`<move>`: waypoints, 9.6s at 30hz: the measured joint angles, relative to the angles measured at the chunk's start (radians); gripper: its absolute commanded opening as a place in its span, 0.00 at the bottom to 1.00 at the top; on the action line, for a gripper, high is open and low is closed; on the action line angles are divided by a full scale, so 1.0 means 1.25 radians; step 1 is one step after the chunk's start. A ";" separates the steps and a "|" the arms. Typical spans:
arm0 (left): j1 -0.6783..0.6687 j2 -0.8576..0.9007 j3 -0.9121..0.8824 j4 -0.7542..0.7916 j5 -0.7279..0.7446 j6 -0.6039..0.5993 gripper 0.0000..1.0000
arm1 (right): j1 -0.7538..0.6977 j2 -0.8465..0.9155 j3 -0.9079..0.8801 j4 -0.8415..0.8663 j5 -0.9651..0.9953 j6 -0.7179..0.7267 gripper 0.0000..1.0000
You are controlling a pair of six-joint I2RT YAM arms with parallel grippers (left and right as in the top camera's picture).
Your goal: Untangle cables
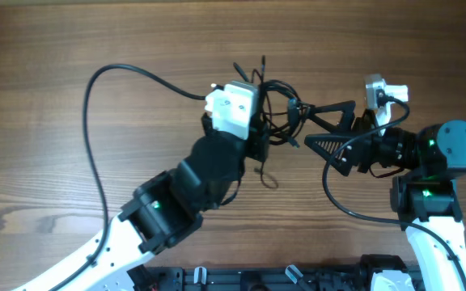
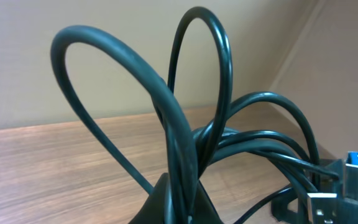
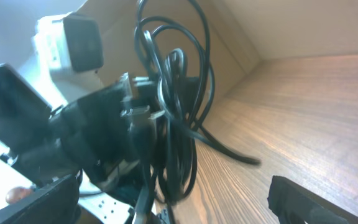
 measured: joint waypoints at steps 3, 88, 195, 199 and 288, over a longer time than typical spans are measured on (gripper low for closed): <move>-0.023 0.028 0.000 0.031 -0.001 0.000 0.04 | 0.000 0.000 0.000 -0.048 0.028 -0.007 0.99; -0.043 -0.023 -0.005 0.051 0.319 0.184 1.00 | 0.002 -0.113 0.503 -1.226 0.550 -0.896 0.04; 0.161 0.112 -0.011 0.313 0.739 -0.457 0.04 | 0.017 0.049 0.516 -1.261 0.498 -0.931 0.04; 0.197 0.112 -0.014 0.311 0.776 -0.528 0.04 | 0.020 0.058 0.518 -1.258 0.497 -0.929 0.04; 0.267 0.058 -0.010 0.105 0.887 -0.546 0.63 | 0.004 0.069 0.518 -1.057 0.249 -0.831 0.04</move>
